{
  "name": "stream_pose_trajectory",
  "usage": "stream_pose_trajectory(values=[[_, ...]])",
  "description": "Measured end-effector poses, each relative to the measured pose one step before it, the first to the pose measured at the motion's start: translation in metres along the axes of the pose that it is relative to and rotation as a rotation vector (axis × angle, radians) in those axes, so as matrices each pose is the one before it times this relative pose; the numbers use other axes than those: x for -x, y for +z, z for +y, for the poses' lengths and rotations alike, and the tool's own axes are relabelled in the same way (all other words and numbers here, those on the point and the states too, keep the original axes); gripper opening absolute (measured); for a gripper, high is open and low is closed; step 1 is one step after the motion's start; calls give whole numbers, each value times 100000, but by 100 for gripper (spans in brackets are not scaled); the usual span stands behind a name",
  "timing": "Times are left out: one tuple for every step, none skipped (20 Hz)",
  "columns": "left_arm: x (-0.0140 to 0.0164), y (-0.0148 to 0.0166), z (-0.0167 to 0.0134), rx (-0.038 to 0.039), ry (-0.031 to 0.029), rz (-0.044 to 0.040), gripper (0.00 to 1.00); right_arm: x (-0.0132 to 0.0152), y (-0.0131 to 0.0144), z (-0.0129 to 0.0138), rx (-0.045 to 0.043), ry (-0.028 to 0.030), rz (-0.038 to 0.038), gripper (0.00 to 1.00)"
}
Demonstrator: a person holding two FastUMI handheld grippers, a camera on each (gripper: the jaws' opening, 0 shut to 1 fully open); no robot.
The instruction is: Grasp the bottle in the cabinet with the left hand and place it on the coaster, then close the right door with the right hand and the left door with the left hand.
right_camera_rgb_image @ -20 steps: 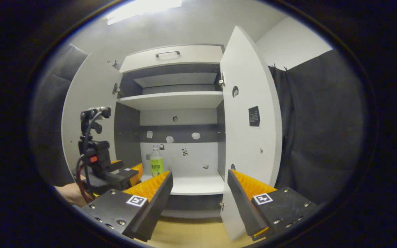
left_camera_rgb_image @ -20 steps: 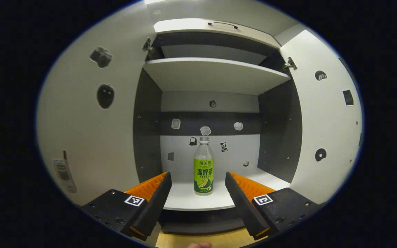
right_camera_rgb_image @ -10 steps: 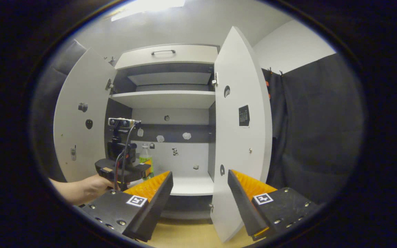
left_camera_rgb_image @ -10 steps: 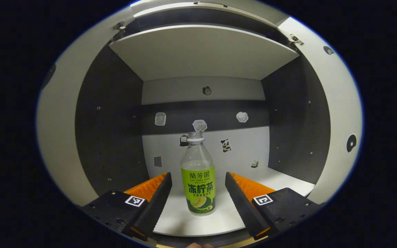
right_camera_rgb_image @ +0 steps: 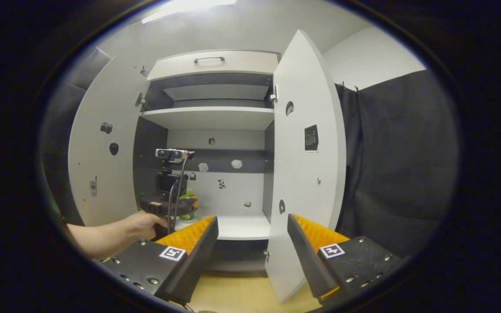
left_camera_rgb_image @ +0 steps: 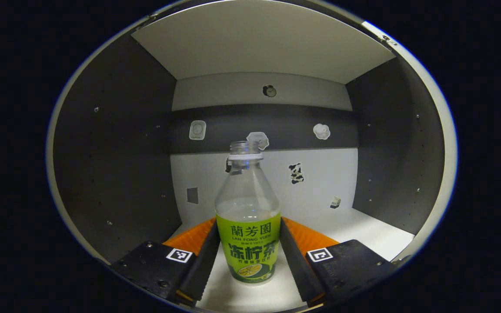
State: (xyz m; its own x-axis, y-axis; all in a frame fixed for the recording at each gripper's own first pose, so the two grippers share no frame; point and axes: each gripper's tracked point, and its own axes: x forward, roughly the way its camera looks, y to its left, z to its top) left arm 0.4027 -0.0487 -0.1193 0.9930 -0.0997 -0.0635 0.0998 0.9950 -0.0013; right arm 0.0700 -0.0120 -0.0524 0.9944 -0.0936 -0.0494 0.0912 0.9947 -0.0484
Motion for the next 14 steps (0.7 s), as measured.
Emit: stream_pose_trajectory(values=[[308,21,-19,1648,-849,267,81,423,-160,-28,90,159,272,94],[651,-28,-150,1486,-1007,1147,80,287,-144,-153,-218,-216,396,96],[766,-40,-197,657,-1014,691,80,353,-182,-128,-354,-39,341,96],[1078,297,-113,230,-404,54,81,297,-122,-30,-461,152,286,96],[937,374,-30,-17,20,-611,81,363,-73,-47,-581,232,56,96],[1005,478,-127,-368,-436,-1101,81,323,80,50,-762,447,-93,96],[1087,503,-251,-1055,-878,-1160,81,414,7,129,-833,875,-86,96],[1173,406,-8,-1196,103,-688,81,380,107,125,-854,872,75,96],[1167,226,-9,-1405,55,-474,81,488,145,93,-714,849,-313,96],[1246,257,-184,-1387,-139,-296,80,492,225,163,-571,1271,-549,96],[1478,198,-156,-1224,102,-132,81,636,173,194,-424,1352,-651,96],[1472,194,-199,-1059,-7,-416,80,569,130,120,-389,998,-364,96],[1479,168,-216,-1032,-116,-316,81,731,69,102,-356,792,-367,96],[1610,207,-281,-792,-21,-651,80,723,150,146,-250,1115,-562,96]])
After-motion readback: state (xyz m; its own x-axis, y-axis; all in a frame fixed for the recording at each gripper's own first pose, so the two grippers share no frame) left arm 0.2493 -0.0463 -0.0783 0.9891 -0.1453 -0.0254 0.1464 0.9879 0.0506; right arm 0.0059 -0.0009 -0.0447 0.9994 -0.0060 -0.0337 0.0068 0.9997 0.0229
